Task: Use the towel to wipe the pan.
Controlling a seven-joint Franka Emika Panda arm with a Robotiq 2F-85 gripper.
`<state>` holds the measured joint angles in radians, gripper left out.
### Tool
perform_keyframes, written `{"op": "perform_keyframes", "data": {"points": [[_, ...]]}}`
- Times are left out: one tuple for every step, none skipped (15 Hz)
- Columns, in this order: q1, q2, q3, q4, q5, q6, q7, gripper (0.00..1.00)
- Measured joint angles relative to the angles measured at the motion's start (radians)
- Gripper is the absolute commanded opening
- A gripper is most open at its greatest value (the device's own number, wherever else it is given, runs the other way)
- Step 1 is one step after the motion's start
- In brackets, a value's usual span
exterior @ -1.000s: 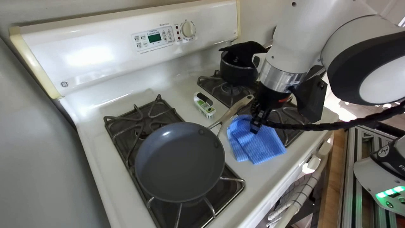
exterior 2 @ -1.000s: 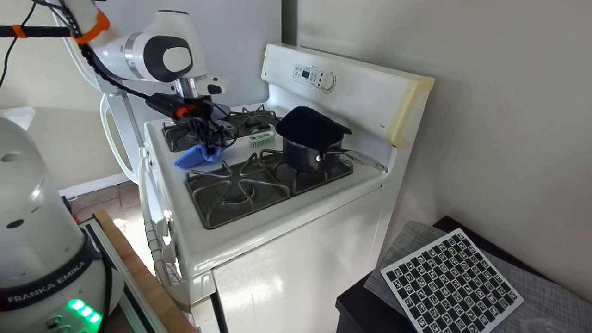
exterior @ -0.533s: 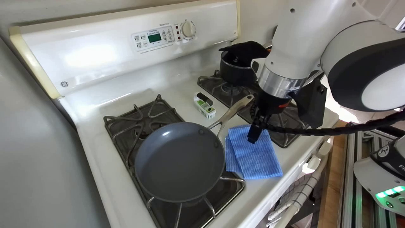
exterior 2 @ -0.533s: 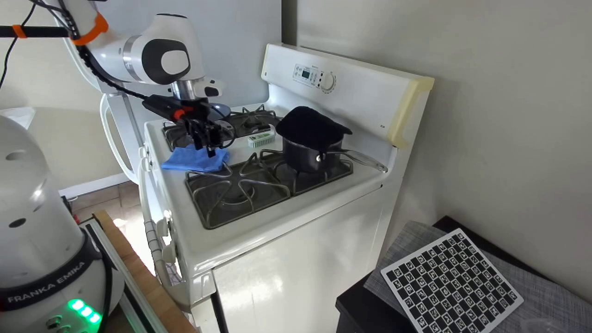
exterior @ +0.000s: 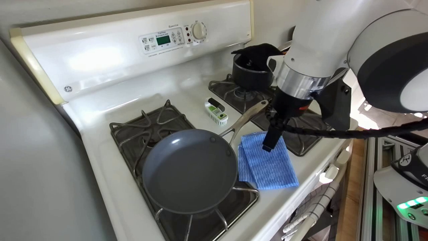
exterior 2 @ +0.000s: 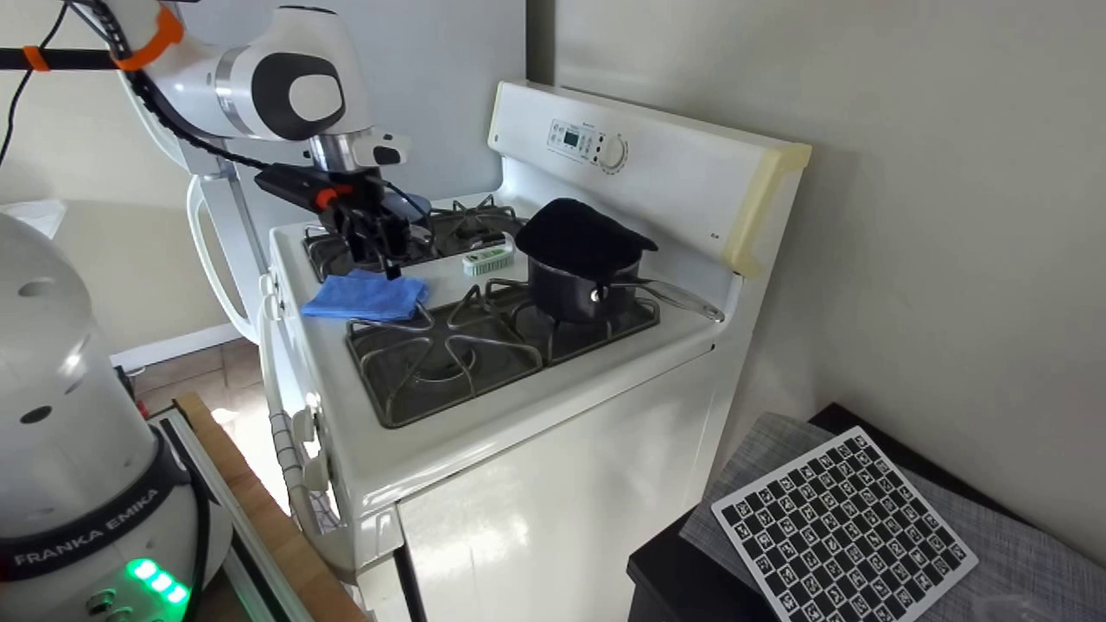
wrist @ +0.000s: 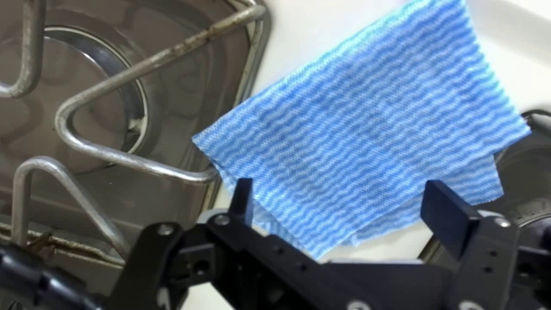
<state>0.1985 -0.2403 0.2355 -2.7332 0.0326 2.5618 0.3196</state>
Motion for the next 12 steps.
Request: {"op": "perform_keyframes", "data": {"points": [[0.0, -0.021, 0.001, 0.004, -0.001, -0.024, -0.005, 1.0], [0.001, -0.044, 0.001, 0.009, -0.002, -0.051, -0.009, 1.0], [0.002, -0.069, 0.002, 0.015, -0.002, -0.086, -0.017, 1.0], [0.003, -0.093, 0.003, 0.024, -0.006, -0.121, -0.023, 1.0], [0.003, -0.118, 0.004, 0.035, -0.01, -0.157, -0.026, 1.0], [0.003, -0.14, 0.006, 0.047, -0.015, -0.184, -0.028, 1.0], [0.003, -0.159, 0.008, 0.061, -0.021, -0.2, -0.03, 1.0], [0.003, -0.175, 0.011, 0.074, -0.025, -0.203, -0.03, 1.0], [0.003, -0.188, 0.014, 0.089, -0.026, -0.203, -0.03, 1.0], [0.003, -0.198, 0.019, 0.107, -0.026, -0.199, -0.03, 1.0], [0.003, -0.204, 0.023, 0.123, -0.027, -0.192, -0.03, 1.0], [0.003, -0.206, 0.028, 0.139, -0.027, -0.18, -0.03, 1.0]]}}
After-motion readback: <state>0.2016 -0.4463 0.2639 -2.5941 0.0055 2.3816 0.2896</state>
